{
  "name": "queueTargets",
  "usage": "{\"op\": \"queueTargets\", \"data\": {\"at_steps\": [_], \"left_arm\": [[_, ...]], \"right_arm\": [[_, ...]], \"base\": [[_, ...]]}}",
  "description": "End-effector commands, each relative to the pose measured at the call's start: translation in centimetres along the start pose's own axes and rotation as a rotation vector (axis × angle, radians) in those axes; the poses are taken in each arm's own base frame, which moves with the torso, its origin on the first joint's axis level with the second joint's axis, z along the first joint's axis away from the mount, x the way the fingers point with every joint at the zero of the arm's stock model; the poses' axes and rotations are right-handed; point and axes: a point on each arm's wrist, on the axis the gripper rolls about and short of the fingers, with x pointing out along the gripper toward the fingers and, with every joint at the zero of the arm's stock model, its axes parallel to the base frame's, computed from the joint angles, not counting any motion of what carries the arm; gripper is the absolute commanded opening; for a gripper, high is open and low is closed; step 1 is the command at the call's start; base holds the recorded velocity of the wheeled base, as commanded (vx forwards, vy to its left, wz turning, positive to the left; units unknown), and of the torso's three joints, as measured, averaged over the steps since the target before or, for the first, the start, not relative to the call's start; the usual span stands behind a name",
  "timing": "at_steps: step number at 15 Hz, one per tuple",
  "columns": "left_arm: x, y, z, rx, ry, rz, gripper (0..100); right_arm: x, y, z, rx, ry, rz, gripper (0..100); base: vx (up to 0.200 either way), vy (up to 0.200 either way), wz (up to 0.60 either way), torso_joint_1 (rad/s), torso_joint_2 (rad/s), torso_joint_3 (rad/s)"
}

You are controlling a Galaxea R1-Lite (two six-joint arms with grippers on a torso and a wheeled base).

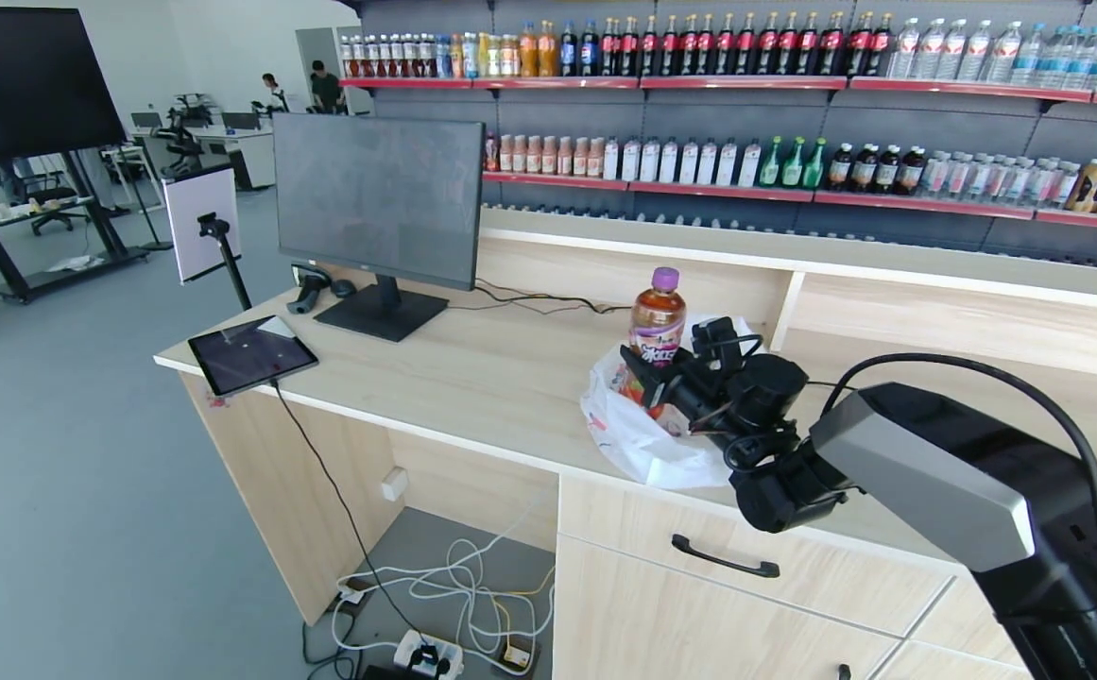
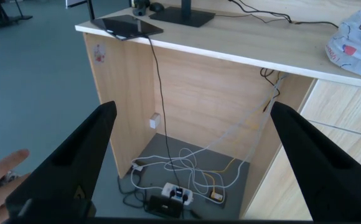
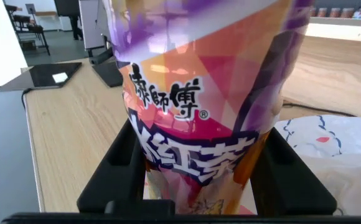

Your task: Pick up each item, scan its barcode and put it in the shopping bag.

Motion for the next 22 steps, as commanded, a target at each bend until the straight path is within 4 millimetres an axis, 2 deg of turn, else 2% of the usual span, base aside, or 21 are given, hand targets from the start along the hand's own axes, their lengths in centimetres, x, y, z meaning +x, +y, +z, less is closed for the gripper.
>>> {"op": "queueTargets", "data": {"at_steps": [1,5,19,20,22], "left_arm": [[0.0,0.0,0.0,0.0,0.0,0.0,100],[0.0,0.0,0.0,0.0,0.0,0.002,100],[0.0,0.0,0.0,0.0,0.0,0.002,100],[0.0,0.0,0.0,0.0,0.0,0.0,100],[0.0,0.0,0.0,0.0,0.0,0.0,100]], "right_arm": [[-0.2,0.1,-1.1,0.004,0.021,0.001,0],[-0.4,0.0,-2.2,0.008,0.039,-0.001,0],[-0.8,-0.1,-3.6,0.009,0.037,-0.004,0],[-0.8,0.0,-3.6,0.01,0.04,-0.006,100],[-0.8,-0.1,-3.6,0.007,0.037,-0.007,100]], "base": [[0.0,0.0,0.0,0.0,0.0,0.0],[0.0,0.0,0.0,0.0,0.0,0.0],[0.0,0.0,0.0,0.0,0.0,0.0],[0.0,0.0,0.0,0.0,0.0,0.0],[0.0,0.0,0.0,0.0,0.0,0.0]]}}
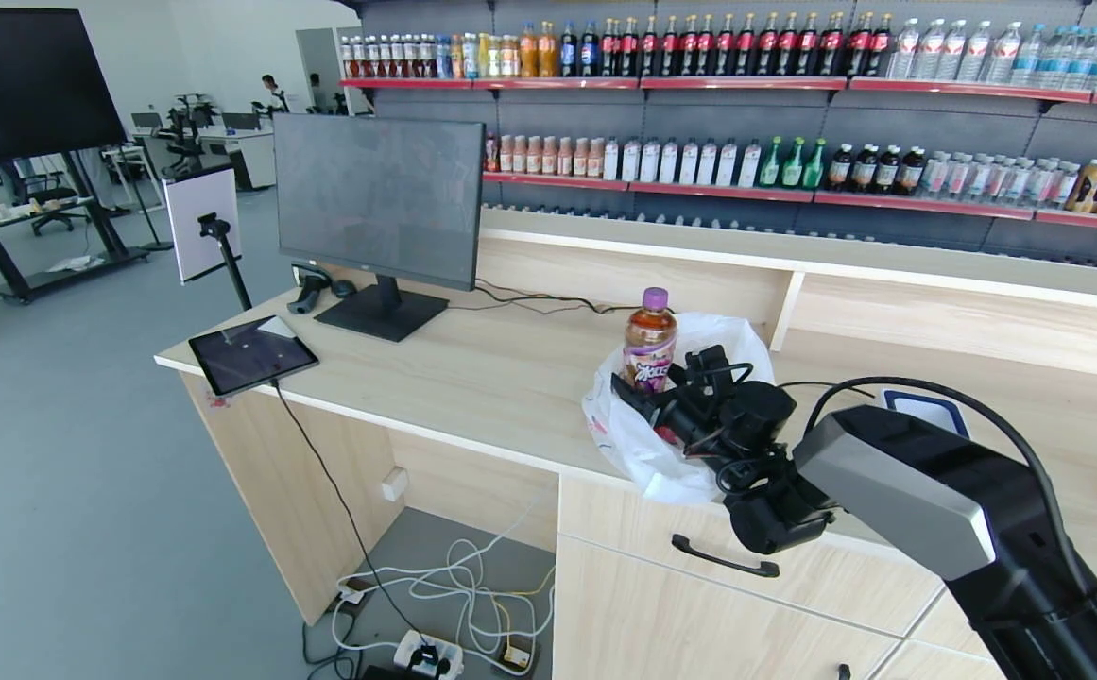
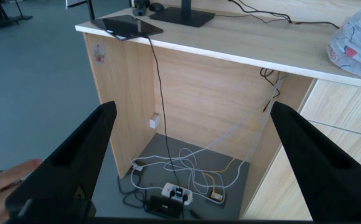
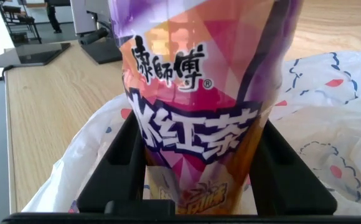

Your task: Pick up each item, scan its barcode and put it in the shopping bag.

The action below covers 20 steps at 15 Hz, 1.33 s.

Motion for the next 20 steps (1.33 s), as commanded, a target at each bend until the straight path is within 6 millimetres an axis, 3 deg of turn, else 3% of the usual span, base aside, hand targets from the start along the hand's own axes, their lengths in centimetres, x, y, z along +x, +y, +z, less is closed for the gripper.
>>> {"op": "queueTargets", "data": {"at_steps": [1,14,20], "left_arm": [[0.0,0.0,0.0,0.0,0.0,0.0,100],[0.0,0.0,0.0,-0.001,0.0,0.0,100],[0.0,0.0,0.0,-0.001,0.0,0.0,100]], "right_arm": [[0.1,0.0,0.1,-0.001,-0.006,0.0,100],[-0.4,-1.0,1.6,0.003,-0.086,-0.014,100],[-1.9,-0.1,7.1,0.001,-0.104,-0.007,100]], "base": [[0.0,0.0,0.0,0.0,0.0,0.0],[0.0,0.0,0.0,0.0,0.0,0.0],[0.0,0.0,0.0,0.0,0.0,0.0]]}}
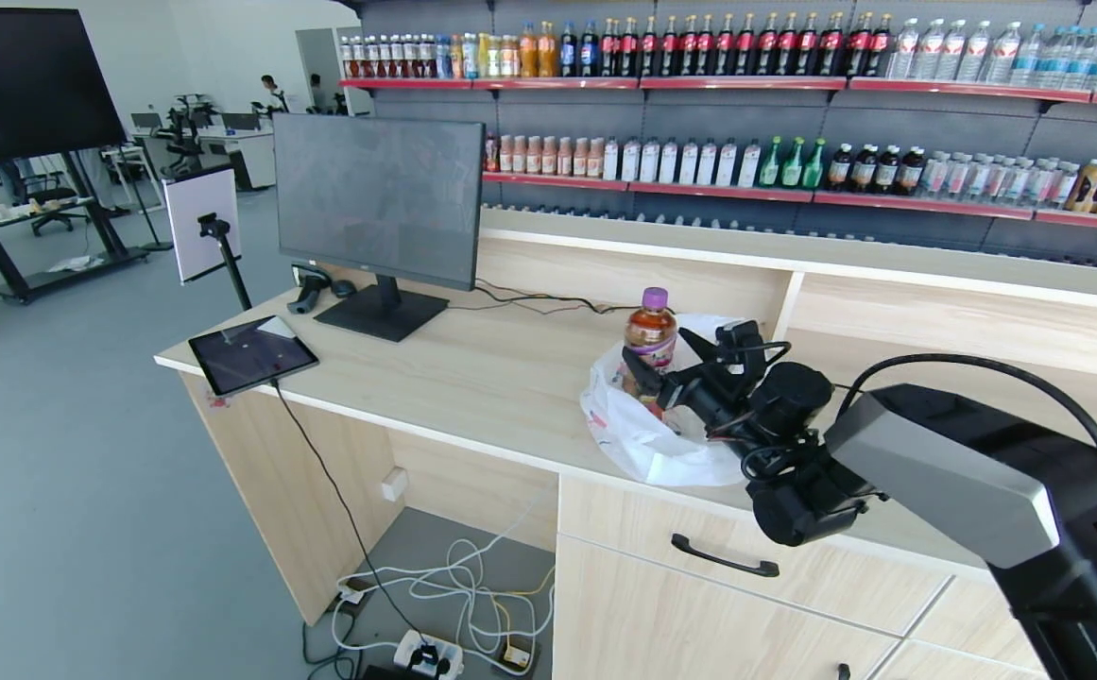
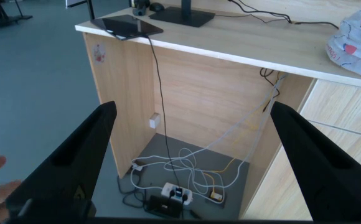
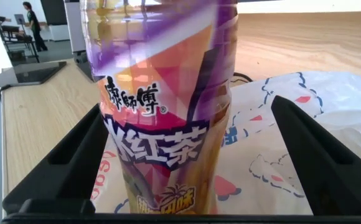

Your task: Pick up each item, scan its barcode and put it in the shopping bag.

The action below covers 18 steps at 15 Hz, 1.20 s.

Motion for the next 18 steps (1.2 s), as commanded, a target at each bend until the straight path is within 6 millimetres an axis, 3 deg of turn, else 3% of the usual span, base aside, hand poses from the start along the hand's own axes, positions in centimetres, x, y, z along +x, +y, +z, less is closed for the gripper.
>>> {"op": "queueTargets", "data": {"at_steps": [1,4,10,14,17,18], "left_arm": [[0.0,0.0,0.0,0.001,0.0,0.0,100],[0.0,0.0,0.0,0.001,0.0,0.0,100],[0.0,0.0,0.0,0.001,0.0,0.0,100],[0.0,0.0,0.0,0.001,0.0,0.0,100],[0.0,0.0,0.0,0.001,0.0,0.0,100],[0.0,0.0,0.0,0.001,0.0,0.0,100]], "right_arm": [[-1.0,0.5,3.9,-0.003,-0.015,0.006,100],[-3.5,1.5,7.8,-0.011,0.003,0.005,100],[-12.7,4.6,15.1,-0.063,0.065,0.018,100],[-19.1,6.1,17.4,-0.059,0.102,0.016,100],[-22.5,6.9,18.1,-0.079,0.123,0.018,100],[-24.5,7.3,18.1,-0.079,0.144,0.017,100]], "base": [[0.0,0.0,0.0,0.0,0.0,0.0],[0.0,0.0,0.0,0.0,0.0,0.0],[0.0,0.0,0.0,0.0,0.0,0.0],[0.0,0.0,0.0,0.0,0.0,0.0],[0.0,0.0,0.0,0.0,0.0,0.0],[0.0,0.0,0.0,0.0,0.0,0.0]]}}
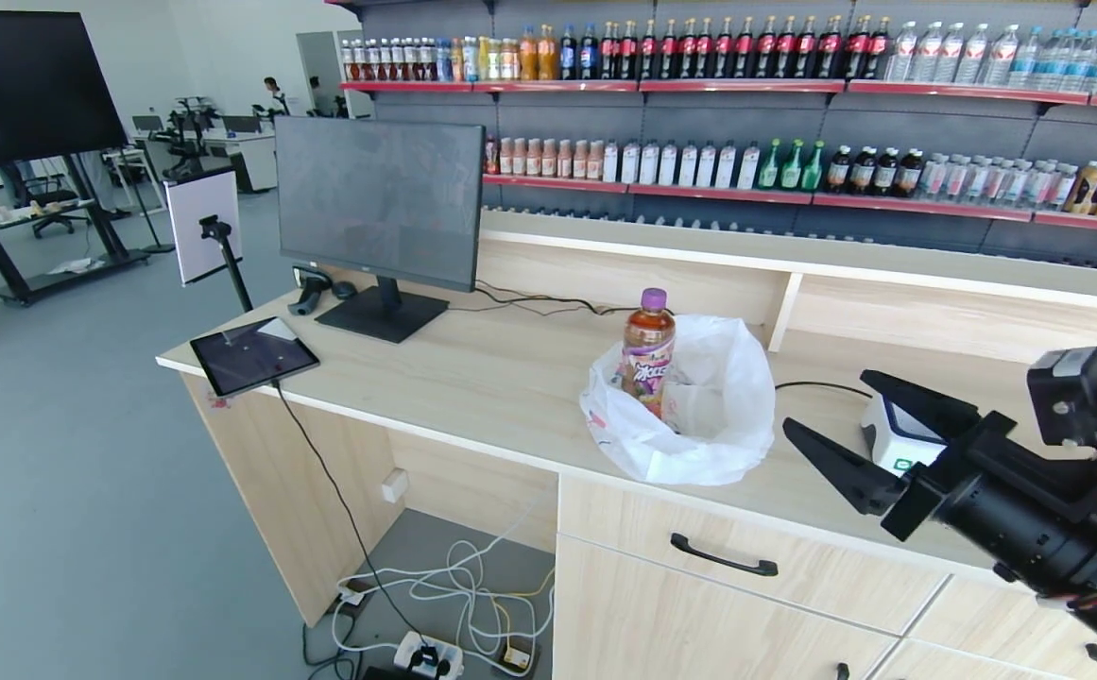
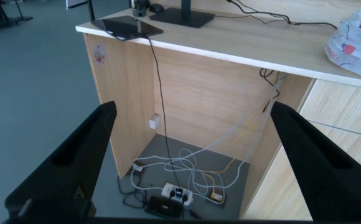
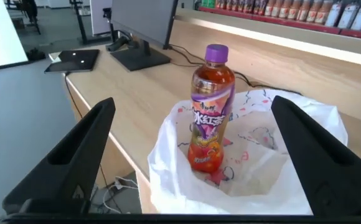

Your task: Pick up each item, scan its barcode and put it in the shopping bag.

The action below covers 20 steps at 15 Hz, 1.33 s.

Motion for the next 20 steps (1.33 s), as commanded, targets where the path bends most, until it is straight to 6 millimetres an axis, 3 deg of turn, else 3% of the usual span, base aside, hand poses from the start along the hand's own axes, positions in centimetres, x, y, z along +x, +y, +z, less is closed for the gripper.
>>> {"op": "queueTargets", "data": {"at_steps": [1,7,10,12,13,15,17,20], "left_arm": [[0.0,0.0,0.0,0.0,0.0,0.0,100],[0.0,0.0,0.0,0.0,0.0,0.0,100],[0.0,0.0,0.0,0.0,0.0,0.0,100],[0.0,0.0,0.0,0.0,0.0,0.0,100],[0.0,0.0,0.0,0.0,0.0,0.0,100],[0.0,0.0,0.0,0.0,0.0,0.0,100],[0.0,0.0,0.0,0.001,0.0,0.0,100],[0.0,0.0,0.0,0.001,0.002,0.0,100]], "right_arm": [[-3.8,0.8,0.5,-0.009,-0.007,0.0,100],[-4.7,1.0,0.9,-0.047,-0.031,-0.007,100],[-5.8,1.1,0.8,0.008,0.038,-0.064,100],[-8.7,1.8,0.8,0.046,0.135,-0.072,100],[-12.2,2.6,0.5,0.036,0.201,-0.064,100],[-16.0,3.5,-0.1,0.032,0.231,-0.054,100],[-17.6,3.9,0.6,0.078,0.227,-0.039,100],[-18.0,3.9,1.2,0.109,0.25,-0.037,100]], "base": [[0.0,0.0,0.0,0.0,0.0,0.0],[0.0,0.0,0.0,0.0,0.0,0.0],[0.0,0.0,0.0,0.0,0.0,0.0],[0.0,0.0,0.0,0.0,0.0,0.0],[0.0,0.0,0.0,0.0,0.0,0.0],[0.0,0.0,0.0,0.0,0.0,0.0],[0.0,0.0,0.0,0.0,0.0,0.0],[0.0,0.0,0.0,0.0,0.0,0.0]]}}
